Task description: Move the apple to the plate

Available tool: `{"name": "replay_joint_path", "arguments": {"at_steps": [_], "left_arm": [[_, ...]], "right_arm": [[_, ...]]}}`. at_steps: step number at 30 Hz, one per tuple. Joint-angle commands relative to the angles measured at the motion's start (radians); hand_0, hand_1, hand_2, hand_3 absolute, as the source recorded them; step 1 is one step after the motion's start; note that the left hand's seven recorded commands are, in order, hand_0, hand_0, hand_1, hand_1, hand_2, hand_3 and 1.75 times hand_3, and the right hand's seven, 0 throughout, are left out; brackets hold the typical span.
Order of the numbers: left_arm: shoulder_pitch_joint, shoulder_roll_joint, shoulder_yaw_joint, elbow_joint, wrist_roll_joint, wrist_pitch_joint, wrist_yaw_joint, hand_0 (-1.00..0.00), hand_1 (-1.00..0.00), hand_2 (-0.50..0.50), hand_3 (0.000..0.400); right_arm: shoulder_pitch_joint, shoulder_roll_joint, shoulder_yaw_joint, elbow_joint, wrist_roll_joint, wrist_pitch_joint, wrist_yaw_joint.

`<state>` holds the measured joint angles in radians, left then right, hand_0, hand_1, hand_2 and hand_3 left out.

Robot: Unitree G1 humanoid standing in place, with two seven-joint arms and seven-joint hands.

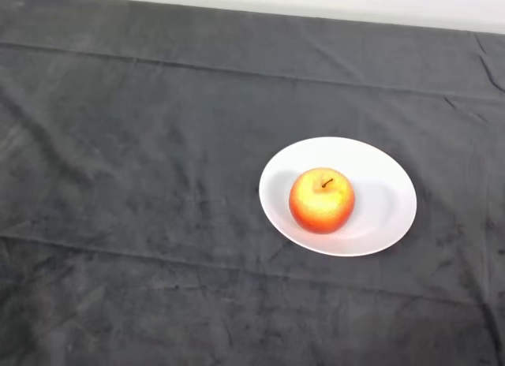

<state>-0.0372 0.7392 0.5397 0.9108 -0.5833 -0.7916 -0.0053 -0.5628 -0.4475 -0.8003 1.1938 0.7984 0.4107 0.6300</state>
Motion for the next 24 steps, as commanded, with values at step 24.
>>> {"name": "replay_joint_path", "arguments": {"at_steps": [24], "left_arm": [[-0.058, -0.005, 0.080, 0.058, 0.050, -0.019, -0.029, 0.00, 0.00, 0.00, 0.000]], "right_arm": [[-0.006, -0.028, -0.0150, 0.015, -0.0035, -0.006, 0.0019]]}}
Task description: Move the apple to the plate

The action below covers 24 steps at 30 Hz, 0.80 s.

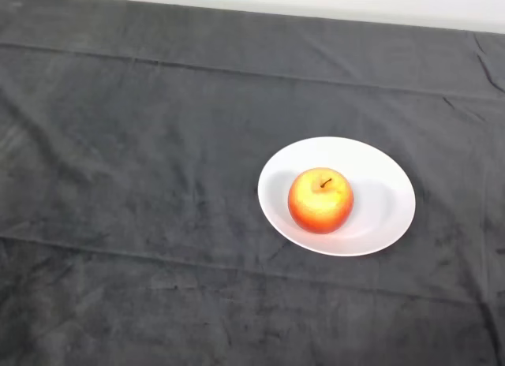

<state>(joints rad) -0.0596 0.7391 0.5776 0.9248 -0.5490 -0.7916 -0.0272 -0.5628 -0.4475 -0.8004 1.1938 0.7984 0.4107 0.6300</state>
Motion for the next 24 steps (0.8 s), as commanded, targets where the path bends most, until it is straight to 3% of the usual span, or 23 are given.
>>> {"name": "replay_joint_path", "arguments": {"at_steps": [1, 24], "left_arm": [[-0.037, -0.006, 0.043, 0.044, 0.018, -0.018, -0.008, 0.00, 0.00, 0.00, 0.000], [-0.043, -0.013, 0.075, 0.044, 0.043, -0.010, -0.027, 0.00, 0.00, 0.00, 0.000]], "right_arm": [[-0.006, -0.028, -0.0150, 0.015, -0.0036, -0.006, 0.0019], [-0.006, -0.028, -0.0152, 0.015, -0.0040, -0.006, 0.0022]]}}
